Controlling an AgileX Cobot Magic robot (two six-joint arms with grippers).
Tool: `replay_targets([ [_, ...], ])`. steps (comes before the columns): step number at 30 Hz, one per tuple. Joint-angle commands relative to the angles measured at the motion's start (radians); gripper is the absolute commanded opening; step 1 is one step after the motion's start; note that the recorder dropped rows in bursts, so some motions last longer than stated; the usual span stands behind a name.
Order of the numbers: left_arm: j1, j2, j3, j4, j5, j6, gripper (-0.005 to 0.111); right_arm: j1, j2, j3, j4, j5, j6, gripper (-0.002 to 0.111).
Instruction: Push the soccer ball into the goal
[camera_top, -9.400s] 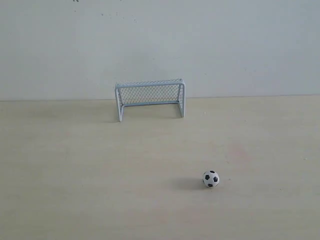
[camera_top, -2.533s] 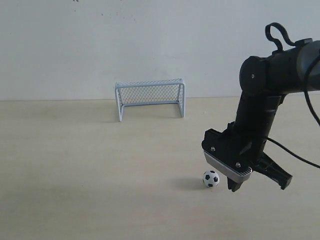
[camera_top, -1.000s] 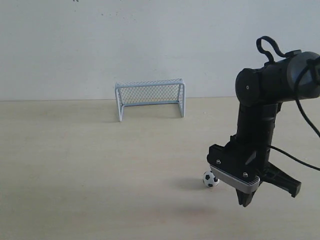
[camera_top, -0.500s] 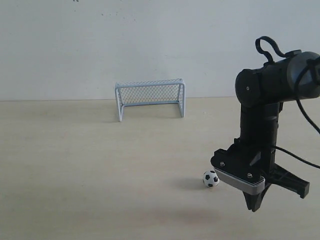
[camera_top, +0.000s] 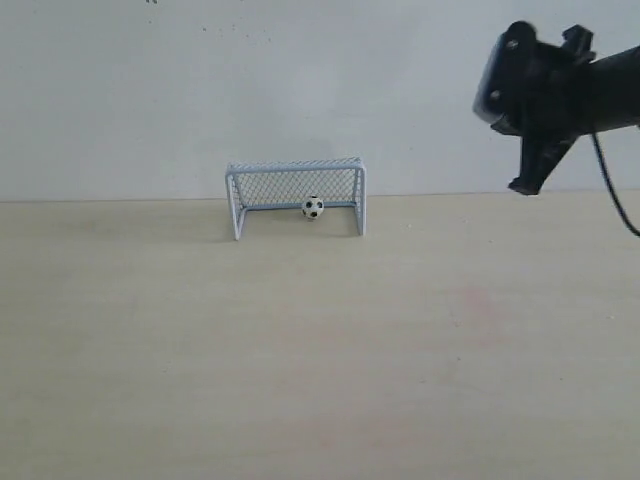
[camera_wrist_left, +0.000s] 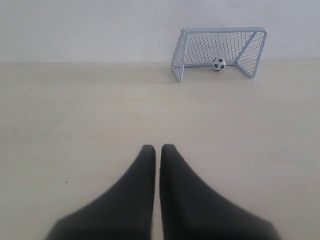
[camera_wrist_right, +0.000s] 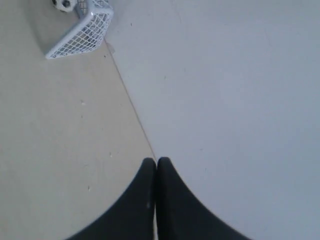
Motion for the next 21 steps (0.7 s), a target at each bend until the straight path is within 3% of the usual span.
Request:
replay_targets([
  [1,0.0,-0.004,0.004,-0.008,0.0,0.005,0.004,-0.129,-0.077,0.004,-0.001,0.137,0.051,0.0],
  [13,0.0,-0.004,0.004,-0.008,0.0,0.005,0.004,-0.38,-0.134,0.004,-0.001,0.473,0.311,0.0],
  [17,0.0,-0.004,0.004,-0.008,0.0,0.005,0.004,-0.401,-0.134,0.004,0.004,0.578,0.429,0.0],
  [21,0.0,-0.004,0.004,-0.008,0.0,0.005,0.004,-0.401,-0.165,0.068,0.048,0.564,0.461,0.0],
])
